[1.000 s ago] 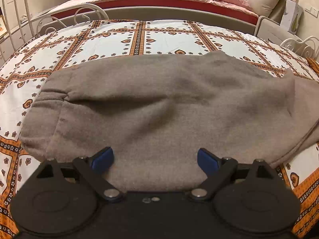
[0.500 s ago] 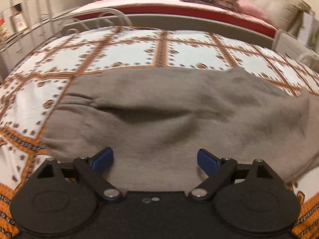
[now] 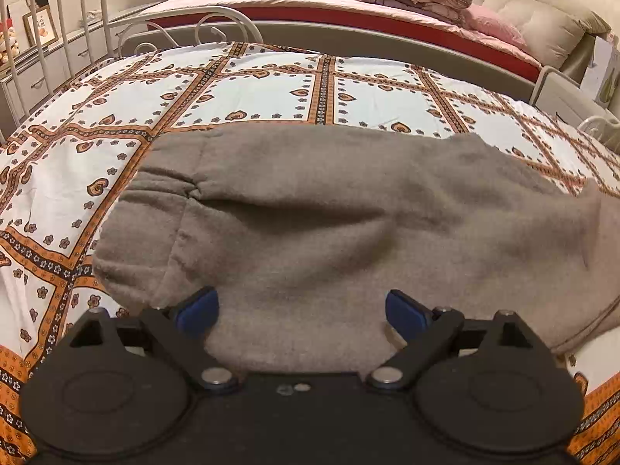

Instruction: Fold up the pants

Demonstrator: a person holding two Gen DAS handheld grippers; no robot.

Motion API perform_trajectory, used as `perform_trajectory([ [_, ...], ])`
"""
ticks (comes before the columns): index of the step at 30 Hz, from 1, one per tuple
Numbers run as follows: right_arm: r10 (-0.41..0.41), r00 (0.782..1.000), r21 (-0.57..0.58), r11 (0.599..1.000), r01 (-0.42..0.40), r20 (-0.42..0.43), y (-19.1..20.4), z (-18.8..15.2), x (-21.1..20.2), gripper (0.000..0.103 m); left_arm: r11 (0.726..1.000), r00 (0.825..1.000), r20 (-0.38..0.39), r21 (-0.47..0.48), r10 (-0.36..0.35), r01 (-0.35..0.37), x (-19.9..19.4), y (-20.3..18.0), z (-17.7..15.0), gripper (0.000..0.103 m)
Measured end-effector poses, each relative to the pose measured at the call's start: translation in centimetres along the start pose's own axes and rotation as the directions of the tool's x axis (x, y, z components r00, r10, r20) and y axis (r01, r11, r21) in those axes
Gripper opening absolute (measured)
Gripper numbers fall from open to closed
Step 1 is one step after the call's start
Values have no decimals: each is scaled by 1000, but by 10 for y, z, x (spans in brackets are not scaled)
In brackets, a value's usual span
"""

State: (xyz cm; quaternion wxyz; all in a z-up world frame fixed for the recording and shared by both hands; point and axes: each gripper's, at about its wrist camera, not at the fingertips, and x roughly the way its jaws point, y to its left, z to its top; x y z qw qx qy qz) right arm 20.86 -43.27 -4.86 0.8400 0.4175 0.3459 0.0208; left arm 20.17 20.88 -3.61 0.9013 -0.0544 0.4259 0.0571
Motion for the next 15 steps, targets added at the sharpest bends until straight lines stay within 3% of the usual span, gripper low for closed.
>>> perform_trajectory([
  [1, 1, 1000, 30, 1000, -1, -9, -4, 0, 5, 28, 1000, 1000, 2, -9, 0, 0, 0, 0, 1, 87],
  [2, -7, 1000, 41, 999, 8, -20, -6, 0, 10, 45, 1000, 1000, 2, -16, -1, 1, -1, 1, 1, 87],
  [3, -33, 999, 40, 999, 35, -33, -6, 0, 16, 50, 1000, 1000, 5, -20, 2, -2, -2, 1, 2, 87],
  [4, -53, 998, 48, 997, 56, -44, -8, -1, 21, 52, 1000, 1000, 8, -23, 4, -4, -2, 1, 2, 86],
  [7, -7, 997, 131, 991, 16, -71, -17, 1, 33, 52, 1000, 1000, 18, -24, 6, -5, -5, 4, 1, 84],
  [10, 8, 996, 109, 994, 1, -89, -13, 5, 46, 52, 1000, 1000, 15, -19, -5, 6, -4, 6, 0, 85],
  [11, 3, 996, 99, 995, 5, -88, -12, 6, 51, 44, 1000, 1000, 11, -8, -4, 4, -3, 5, -1, 85],
  [12, -8, 996, 90, 996, 15, -85, -11, 8, 54, 16, 1000, 1000, 9, 2, -1, 1, -3, 4, -1, 85],
  [13, -24, 996, 79, 996, 31, -84, -11, 10, 55, 8, 1000, 1000, 8, 9, 1, -1, -2, 3, -1, 85],
  [15, -8, 998, 57, 998, 12, -62, -7, 11, 49, 7, 1000, 1000, 7, 10, 1, -1, -3, 3, -1, 85],
])
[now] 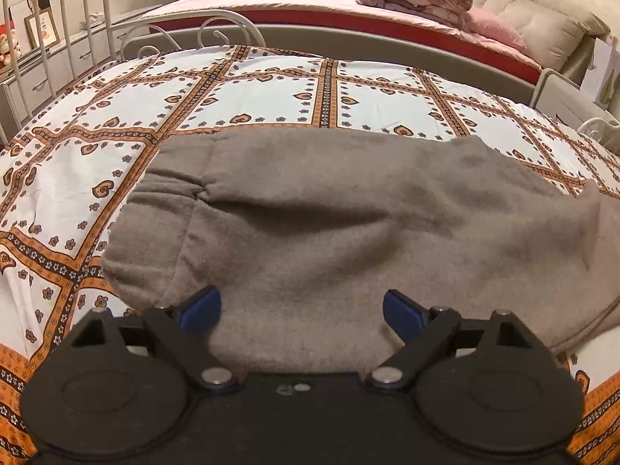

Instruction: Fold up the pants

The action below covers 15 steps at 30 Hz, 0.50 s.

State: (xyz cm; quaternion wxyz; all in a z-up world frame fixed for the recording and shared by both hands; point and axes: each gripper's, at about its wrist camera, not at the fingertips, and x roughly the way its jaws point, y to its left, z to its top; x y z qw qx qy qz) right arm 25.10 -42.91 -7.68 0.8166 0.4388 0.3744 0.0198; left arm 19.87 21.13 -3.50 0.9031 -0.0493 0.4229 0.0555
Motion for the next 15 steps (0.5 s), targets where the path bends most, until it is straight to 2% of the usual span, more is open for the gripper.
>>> perform_trajectory([
  [4, 91, 992, -126, 989, -79, 88, 26, -8, -46, 6, 1000, 1000, 4, -25, -14, 14, -2, 3, 0, 85],
  [6, 120, 987, -146, 984, -104, 108, 28, -15, -72, 6, 1000, 1000, 3, -25, -19, 19, -3, 4, 0, 85],
  [9, 19, 998, -135, 991, -11, 60, 18, -27, -80, 7, 999, 1000, 1, -24, -24, 24, -3, 5, 0, 85],
  [11, -94, 995, -70, 993, 92, -33, 0, -27, -59, 7, 999, 1000, -1, -26, -25, 25, -2, 5, 0, 85],
  [12, -138, 986, -39, 990, 135, -90, -9, -26, -46, 7, 999, 1000, -2, -28, -23, 23, -2, 5, 0, 85],
  [13, -140, 985, 2, 990, 141, -105, -17, -25, -42, 7, 999, 1000, -3, -30, -21, 21, -2, 4, 0, 85],
  [15, -91, 994, 69, 993, 95, -58, -23, -20, -51, 13, 999, 1000, -4, -35, -19, 19, -3, 4, 0, 85],
])
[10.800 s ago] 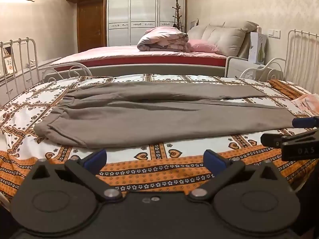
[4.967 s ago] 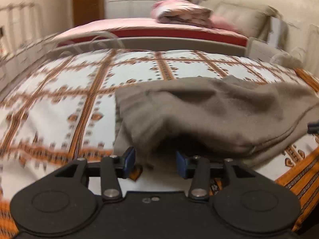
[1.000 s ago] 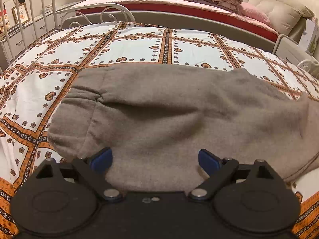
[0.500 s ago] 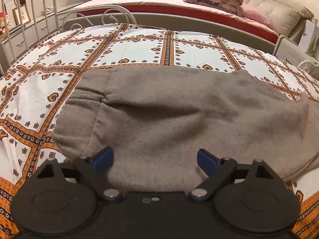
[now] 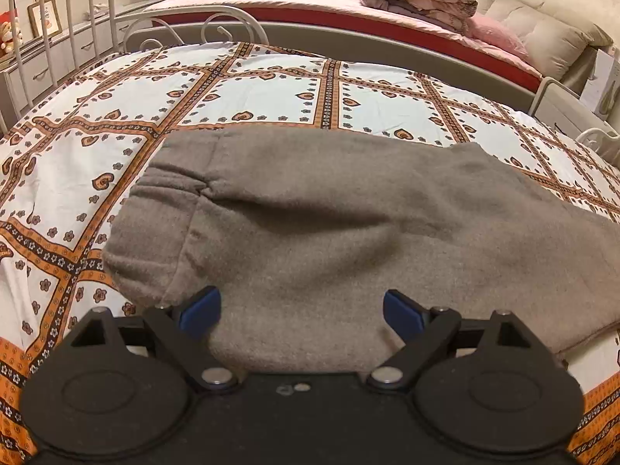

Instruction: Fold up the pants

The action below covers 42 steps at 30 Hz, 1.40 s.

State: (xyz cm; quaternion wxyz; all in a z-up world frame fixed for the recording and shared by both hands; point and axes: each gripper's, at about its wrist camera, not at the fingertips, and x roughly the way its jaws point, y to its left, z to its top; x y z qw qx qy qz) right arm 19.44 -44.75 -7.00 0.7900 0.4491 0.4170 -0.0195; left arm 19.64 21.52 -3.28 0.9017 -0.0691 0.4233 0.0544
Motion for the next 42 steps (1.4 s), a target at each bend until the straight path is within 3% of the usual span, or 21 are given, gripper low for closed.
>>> perform_trajectory([
  [3, 0, 994, 43, 999, -5, 114, -8, 8, -19, 13, 1000, 1000, 1, -3, -5, 5, 0, 1, 0, 85],
  [6, 15, 994, 167, 985, -33, 110, -28, 15, -17, 16, 1000, 1000, 1, 1, -3, 3, 0, 1, 0, 85],
  [7, 19, 994, 201, 979, -40, 105, -33, 16, -14, 19, 1000, 1000, 0, 4, 0, 0, 0, 0, 0, 85],
  [9, 14, 993, 233, 972, -41, 118, -39, 23, -14, 46, 1000, 1000, -1, 7, 5, -5, 0, -1, 0, 85],
  [11, 24, 988, 253, 965, -62, 151, -43, 26, -20, 54, 1000, 1000, -1, 9, 6, -6, 1, -1, 0, 85],
  [16, 57, 981, 299, 948, -111, 185, -56, 38, -24, 55, 1000, 1000, -3, 13, 7, -7, 2, -2, 0, 87],
  [17, 69, 981, 312, 942, -123, 179, -59, 41, -20, 55, 1000, 1000, -3, 14, 7, -7, 2, -3, 0, 87],
  [19, 62, 981, 277, 954, -112, 184, -55, 47, -18, 15, 1000, 1000, -7, 26, 14, -14, 3, -5, 0, 88],
  [20, 58, 979, 213, 972, -100, 196, -50, 47, -25, 5, 999, 1000, -8, 30, 16, -16, 3, -6, 0, 88],
  [22, 48, 958, 61, 996, -68, 282, -30, 46, -45, 5, 999, 1000, -8, 34, 15, -14, 3, -6, -1, 88],
  [24, 130, 912, -86, 991, -105, 389, -12, 38, -72, 5, 999, 1000, -8, 36, 9, -9, 2, -5, -2, 88],
  [26, 117, 898, -185, 982, -41, 423, -2, 32, -80, 5, 999, 1000, -10, 39, 6, -5, 2, -4, -3, 88],
  [28, -27, 947, -139, 987, 75, 320, -13, 39, -56, 5, 999, 1000, -13, 42, 4, -4, 3, -4, -2, 88],
  [29, -126, 965, -61, 988, 143, 229, -29, 43, -39, 5, 999, 1000, -14, 40, 5, -5, 2, -4, -2, 88],
  [30, -169, 972, 37, 985, 166, 160, -47, 44, -28, 5, 999, 1000, -15, 35, 4, -4, 2, -4, -2, 88],
  [32, -126, 976, 86, 990, 112, 176, -56, 49, -32, 5, 1000, 1000, -14, 30, 5, -4, 2, -4, -2, 88],
  [34, -150, 969, 32, 989, 146, 197, -49, 49, -35, 5, 1000, 1000, -15, 28, 3, -2, 2, -4, -1, 89],
  [36, -147, 971, 52, 989, 139, 187, -49, 49, -32, 5, 1000, 1000, -15, 30, 3, -3, 3, -4, -1, 89],
  [39, -35, 954, -68, 996, 58, 297, -25, 45, -54, 5, 999, 1000, -17, 37, 6, -5, 3, -6, -1, 89],
  [42, 190, 891, -291, 954, -69, 412, 16, 38, -89, 5, 999, 1000, -18, 51, 11, -10, 3, -7, -3, 89],
])
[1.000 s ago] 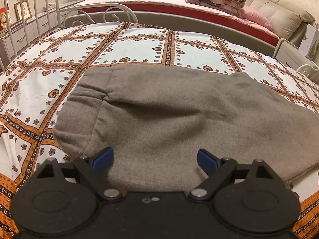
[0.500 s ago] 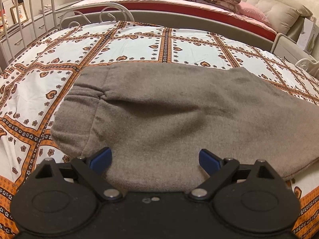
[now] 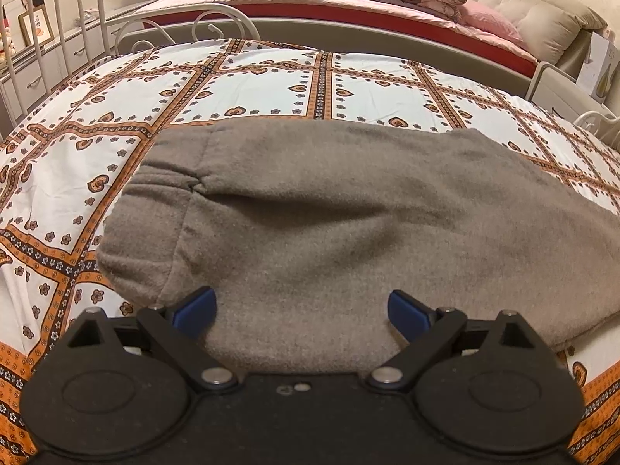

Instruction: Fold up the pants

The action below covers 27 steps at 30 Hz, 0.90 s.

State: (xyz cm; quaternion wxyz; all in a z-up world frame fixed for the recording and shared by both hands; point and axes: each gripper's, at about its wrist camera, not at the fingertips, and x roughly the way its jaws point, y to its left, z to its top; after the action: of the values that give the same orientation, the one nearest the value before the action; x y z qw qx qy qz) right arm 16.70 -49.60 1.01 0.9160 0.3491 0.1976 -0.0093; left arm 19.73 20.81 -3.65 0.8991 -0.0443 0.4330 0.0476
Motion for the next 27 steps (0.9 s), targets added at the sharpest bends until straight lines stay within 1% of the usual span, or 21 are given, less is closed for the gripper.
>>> perform_trajectory([
  [2, 98, 991, -62, 994, -93, 87, 19, 10, -11, 5, 1000, 1000, -2, 22, 5, -5, 0, -2, -2, 89],
  [3, 121, 986, -60, 992, -115, 112, 20, 12, -15, 5, 999, 1000, -2, 32, 6, -6, 0, -2, -3, 89],
  [4, 110, 987, -48, 993, -105, 119, 15, 10, -15, 5, 999, 1000, -2, 36, 6, -6, 0, -3, -3, 89],
  [5, 33, 997, -26, 999, -31, 74, 3, 6, -8, 5, 999, 1000, -2, 35, 5, -5, 0, -2, -4, 89],
  [6, -66, 997, 32, 997, 67, -37, -16, -1, 7, 5, 1000, 1000, -1, 29, 3, -3, 0, -2, -3, 89],
  [7, -161, 967, 107, 977, 184, -197, -41, -11, 25, 5, 1000, 1000, -1, 24, 3, -3, 0, -2, -3, 90],
  [8, -225, 914, 161, 943, 292, -338, -64, -23, 39, 5, 1000, 1000, -3, 21, 6, -6, 1, -2, -3, 90],
  [9, -215, 884, 204, 925, 321, -414, -78, -31, 45, 5, 1000, 1000, -5, 20, 7, -7, 1, -3, -2, 92],
  [10, -190, 898, 231, 926, 298, -398, -82, -29, 43, 5, 1000, 1000, -7, 17, 7, -7, 2, -3, -1, 94],
  [11, -197, 908, 206, 935, 287, -370, -78, -24, 40, 5, 1000, 1000, -8, 15, 8, -8, 3, -4, 0, 95],
  [13, -217, 906, 156, 945, 289, -364, -68, -24, 42, 5, 1000, 1000, -13, 12, 18, -17, 5, -7, 2, 97],
  [14, -217, 910, 133, 951, 278, -353, -62, -23, 45, 5, 1000, 1000, -14, 11, 20, -20, 5, -8, 2, 97],
  [16, -179, 937, 117, 968, 222, -299, -48, -15, 49, 5, 1000, 1000, -16, 19, 22, -22, 7, -8, 2, 97],
  [17, -161, 947, 101, 976, 195, -279, -41, -8, 54, 5, 1000, 1000, -15, 21, 22, -21, 6, -8, 1, 97],
  [18, -158, 952, 87, 979, 186, -260, -32, 0, 58, 5, 1000, 1000, -13, 22, 19, -18, 6, -8, 0, 97],
  [21, -97, 974, 122, 985, 124, -203, -16, 17, 56, 5, 1000, 1000, -7, 17, 7, -7, 4, -6, -1, 97],
  [22, -112, 973, 106, 985, 135, -200, -15, 18, 53, 5, 1000, 1000, -7, 17, 4, -3, 3, -5, -1, 97],
  [23, -153, 964, 84, 981, 175, -218, -21, 14, 51, 5, 1000, 1000, -6, 16, 0, 0, 3, -5, -1, 97],
  [24, -206, 943, 86, 968, 236, -262, -34, 4, 55, 5, 1000, 1000, -5, 14, -3, 3, 3, -5, -1, 97],
  [26, -279, 877, 133, 926, 354, -392, -71, -19, 65, 4, 1000, 1000, -5, 15, -6, 6, 3, -5, -1, 97],
  [27, -239, 885, 186, 924, 333, -399, -82, -23, 65, 5, 1000, 1000, -5, 16, -5, 5, 2, -5, -1, 97],
])
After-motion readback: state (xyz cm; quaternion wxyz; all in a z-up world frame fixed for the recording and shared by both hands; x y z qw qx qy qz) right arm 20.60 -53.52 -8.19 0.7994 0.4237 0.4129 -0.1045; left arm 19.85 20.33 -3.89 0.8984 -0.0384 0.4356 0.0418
